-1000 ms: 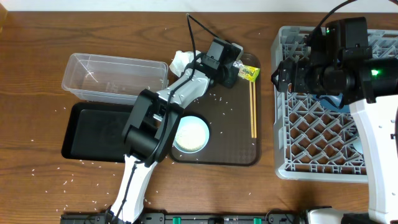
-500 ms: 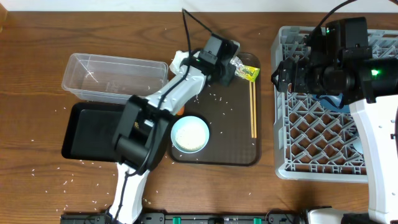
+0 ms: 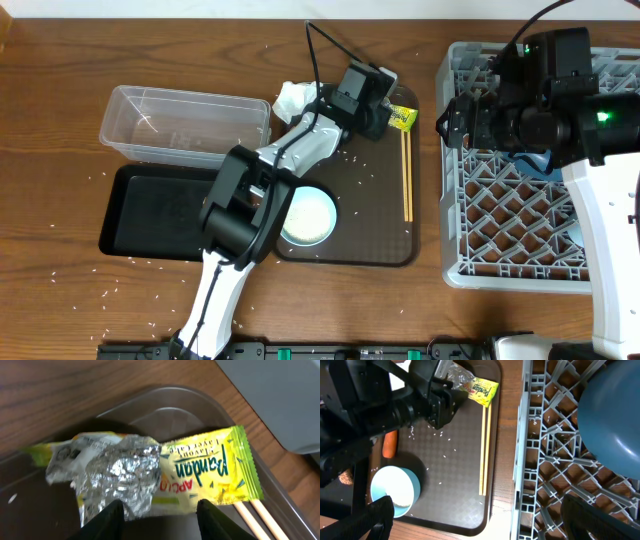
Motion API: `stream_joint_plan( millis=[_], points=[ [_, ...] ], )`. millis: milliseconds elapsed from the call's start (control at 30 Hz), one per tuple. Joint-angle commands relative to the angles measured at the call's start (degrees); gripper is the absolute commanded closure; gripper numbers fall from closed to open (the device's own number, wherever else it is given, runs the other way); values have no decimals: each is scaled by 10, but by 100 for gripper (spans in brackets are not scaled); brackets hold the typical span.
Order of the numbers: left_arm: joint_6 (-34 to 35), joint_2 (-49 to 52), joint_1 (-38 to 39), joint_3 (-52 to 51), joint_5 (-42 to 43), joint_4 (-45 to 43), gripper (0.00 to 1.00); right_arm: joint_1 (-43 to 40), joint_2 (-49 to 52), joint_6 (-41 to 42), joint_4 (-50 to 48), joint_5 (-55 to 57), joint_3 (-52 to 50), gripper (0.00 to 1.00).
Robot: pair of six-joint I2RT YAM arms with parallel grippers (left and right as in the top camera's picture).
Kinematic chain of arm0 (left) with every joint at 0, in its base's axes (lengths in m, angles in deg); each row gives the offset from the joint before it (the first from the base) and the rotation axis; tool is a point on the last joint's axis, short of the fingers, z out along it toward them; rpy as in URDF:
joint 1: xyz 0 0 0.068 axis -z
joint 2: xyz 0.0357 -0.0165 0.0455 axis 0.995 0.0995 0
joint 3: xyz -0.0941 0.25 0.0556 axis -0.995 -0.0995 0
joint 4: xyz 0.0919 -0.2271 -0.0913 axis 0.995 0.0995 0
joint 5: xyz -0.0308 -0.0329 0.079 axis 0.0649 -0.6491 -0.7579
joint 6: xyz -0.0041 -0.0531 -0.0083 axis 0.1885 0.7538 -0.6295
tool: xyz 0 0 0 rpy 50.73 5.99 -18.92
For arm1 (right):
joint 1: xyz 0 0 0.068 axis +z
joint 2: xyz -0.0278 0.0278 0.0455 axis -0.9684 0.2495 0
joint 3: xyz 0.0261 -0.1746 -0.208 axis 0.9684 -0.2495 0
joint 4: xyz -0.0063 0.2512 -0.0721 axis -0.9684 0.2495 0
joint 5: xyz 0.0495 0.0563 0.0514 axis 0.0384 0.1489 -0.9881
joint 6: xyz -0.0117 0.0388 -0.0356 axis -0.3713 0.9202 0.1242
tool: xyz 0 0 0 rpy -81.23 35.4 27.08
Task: Sort waste into correct bins and load items into the dishwasher rack
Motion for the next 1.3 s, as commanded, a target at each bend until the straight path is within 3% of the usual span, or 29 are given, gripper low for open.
stream_joint_plan(
  millis=[0, 267, 467, 733, 833, 1067, 1267],
  points=[
    [-3, 2, 0, -2, 6, -17, 51, 8, -1, -2, 0, 1, 0, 1],
    [-3, 19, 1, -3, 6, -17, 53, 8, -1, -2, -1, 1, 0, 1],
    [-3, 23, 1, -3, 8, -21, 70, 8, -1, -2, -2, 1, 0, 1],
    [-3, 28, 1, -3, 27, -22, 71, 8, -1, -2, -2, 1, 0, 1],
    [-3, 28, 1, -2, 28, -23, 94, 8, -1, -2, -2, 1, 0, 1],
    [-3, 13, -5, -2, 33, 22, 94, 8, -1, -2, -2, 1, 0, 1],
    [-12, -56, -29, 12, -59, 137, 94, 8, -1, -2, -2, 1, 0, 1]
  ],
)
